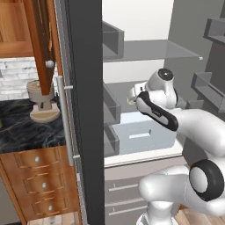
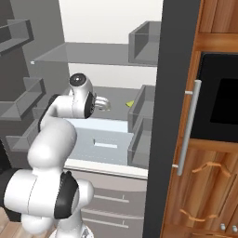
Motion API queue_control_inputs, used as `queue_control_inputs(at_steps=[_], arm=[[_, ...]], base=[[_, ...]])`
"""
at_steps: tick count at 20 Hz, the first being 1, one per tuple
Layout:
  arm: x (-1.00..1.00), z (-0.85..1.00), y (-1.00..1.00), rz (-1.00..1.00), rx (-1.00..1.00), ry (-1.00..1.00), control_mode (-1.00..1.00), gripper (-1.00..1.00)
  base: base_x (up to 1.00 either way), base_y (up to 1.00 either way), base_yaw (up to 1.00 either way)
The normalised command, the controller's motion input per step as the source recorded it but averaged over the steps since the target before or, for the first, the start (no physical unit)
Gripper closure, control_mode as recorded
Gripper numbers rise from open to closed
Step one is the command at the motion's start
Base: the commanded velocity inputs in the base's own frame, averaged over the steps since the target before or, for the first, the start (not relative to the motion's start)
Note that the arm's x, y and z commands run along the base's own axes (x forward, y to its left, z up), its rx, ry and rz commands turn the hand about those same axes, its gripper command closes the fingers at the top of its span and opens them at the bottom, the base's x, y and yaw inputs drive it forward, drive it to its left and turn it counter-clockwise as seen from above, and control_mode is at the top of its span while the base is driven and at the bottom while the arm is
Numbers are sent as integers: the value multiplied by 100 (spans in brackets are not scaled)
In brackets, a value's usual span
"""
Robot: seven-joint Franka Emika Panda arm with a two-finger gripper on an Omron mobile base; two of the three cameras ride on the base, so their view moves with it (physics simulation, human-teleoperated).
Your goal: Retrieve the bottle and the shaker from the cabinet and place them next to the mixing bowl on the counter. Then add garlic from the fridge to the mixing bowl.
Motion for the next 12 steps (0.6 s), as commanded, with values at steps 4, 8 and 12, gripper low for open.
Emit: queue_control_inputs(at_steps=[4, 8, 12], arm=[[31, -21, 0, 0, 0, 1, -100, -100], [29, -19, -3, 0, 0, 0, -100, -100], [35, -10, 0, 0, 0, 0, -100, -100]], base=[[0, 0, 0], [0, 0, 0], [0, 0, 0]])
